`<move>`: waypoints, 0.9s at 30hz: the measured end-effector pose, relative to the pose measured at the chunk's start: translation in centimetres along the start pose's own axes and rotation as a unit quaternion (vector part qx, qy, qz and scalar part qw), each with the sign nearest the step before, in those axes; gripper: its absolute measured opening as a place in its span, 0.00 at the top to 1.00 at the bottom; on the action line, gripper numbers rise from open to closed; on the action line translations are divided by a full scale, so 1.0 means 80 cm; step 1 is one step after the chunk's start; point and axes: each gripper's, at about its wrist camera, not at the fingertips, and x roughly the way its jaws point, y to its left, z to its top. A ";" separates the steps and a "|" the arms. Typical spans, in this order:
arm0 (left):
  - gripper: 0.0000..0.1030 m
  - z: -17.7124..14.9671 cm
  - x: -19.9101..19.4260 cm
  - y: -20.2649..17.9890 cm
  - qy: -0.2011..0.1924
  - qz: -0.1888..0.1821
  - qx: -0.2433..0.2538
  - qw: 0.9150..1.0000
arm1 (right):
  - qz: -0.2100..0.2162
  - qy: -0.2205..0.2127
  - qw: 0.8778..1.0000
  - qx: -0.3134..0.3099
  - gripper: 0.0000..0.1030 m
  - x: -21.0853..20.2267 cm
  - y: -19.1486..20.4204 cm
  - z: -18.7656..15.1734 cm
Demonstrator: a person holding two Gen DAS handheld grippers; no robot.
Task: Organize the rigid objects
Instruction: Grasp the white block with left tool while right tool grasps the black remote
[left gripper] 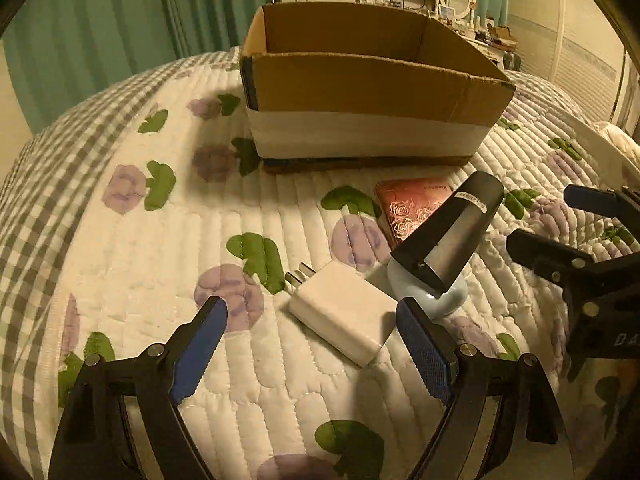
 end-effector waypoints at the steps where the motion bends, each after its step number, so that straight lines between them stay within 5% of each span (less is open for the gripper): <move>1: 0.14 0.000 0.000 0.000 0.001 -0.001 0.000 1.000 | 0.001 0.000 1.000 0.002 0.02 -0.001 0.000 0.001; 9: 0.16 -0.005 0.021 -0.020 0.023 0.027 0.033 0.999 | -0.005 0.007 1.000 0.014 0.02 0.003 -0.005 0.000; 13: 0.39 -0.002 0.021 -0.018 0.018 0.012 0.026 0.999 | -0.010 0.009 1.000 0.013 0.02 0.005 -0.005 0.000; 16: 0.39 -0.001 0.016 -0.016 0.012 0.010 0.023 1.000 | -0.011 0.013 1.000 0.017 0.02 0.008 -0.007 -0.001; 27: 0.43 0.007 -0.039 0.028 -0.071 0.012 -0.060 0.996 | 0.010 -0.001 1.000 0.013 0.02 0.001 0.000 -0.002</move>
